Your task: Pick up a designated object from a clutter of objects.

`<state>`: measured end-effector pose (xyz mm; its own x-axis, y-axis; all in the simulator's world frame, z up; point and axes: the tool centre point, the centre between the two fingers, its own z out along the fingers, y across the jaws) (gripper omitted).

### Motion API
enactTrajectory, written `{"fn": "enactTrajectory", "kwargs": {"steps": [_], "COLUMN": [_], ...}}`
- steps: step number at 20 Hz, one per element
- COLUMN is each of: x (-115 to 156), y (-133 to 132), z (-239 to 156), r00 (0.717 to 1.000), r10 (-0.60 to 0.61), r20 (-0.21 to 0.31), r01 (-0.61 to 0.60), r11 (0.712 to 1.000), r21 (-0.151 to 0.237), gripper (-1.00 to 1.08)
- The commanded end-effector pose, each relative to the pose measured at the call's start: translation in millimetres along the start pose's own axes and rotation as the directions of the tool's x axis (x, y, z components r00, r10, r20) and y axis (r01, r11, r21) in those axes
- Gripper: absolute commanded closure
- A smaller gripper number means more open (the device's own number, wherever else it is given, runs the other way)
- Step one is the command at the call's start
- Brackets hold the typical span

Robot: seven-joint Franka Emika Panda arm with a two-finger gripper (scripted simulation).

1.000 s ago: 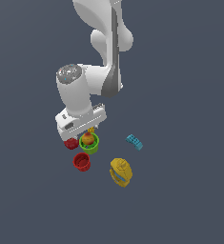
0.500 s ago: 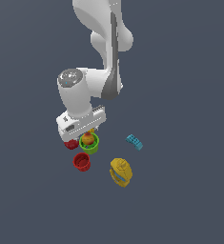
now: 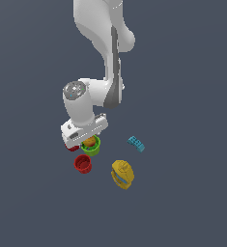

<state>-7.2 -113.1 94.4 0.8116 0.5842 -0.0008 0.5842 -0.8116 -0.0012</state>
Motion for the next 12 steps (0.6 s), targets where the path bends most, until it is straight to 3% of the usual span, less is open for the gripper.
{"fn": "enactTrajectory", "kwargs": {"steps": [1,2,12], "x": [0.4,0.4,0.1], "y": [0.6,0.6,1.3], "z": [2.4,2.4,1.6], "r00": [1.000,1.000,1.000], "r10": [0.000,0.000,0.001], "r20": [-0.001,-0.001,-0.001], "r01": [0.000,0.000,-0.001], "r11": [1.000,1.000,1.000], "r21": [-0.001,-0.001,-0.002], "gripper": [-0.92,1.08,1.08]}}
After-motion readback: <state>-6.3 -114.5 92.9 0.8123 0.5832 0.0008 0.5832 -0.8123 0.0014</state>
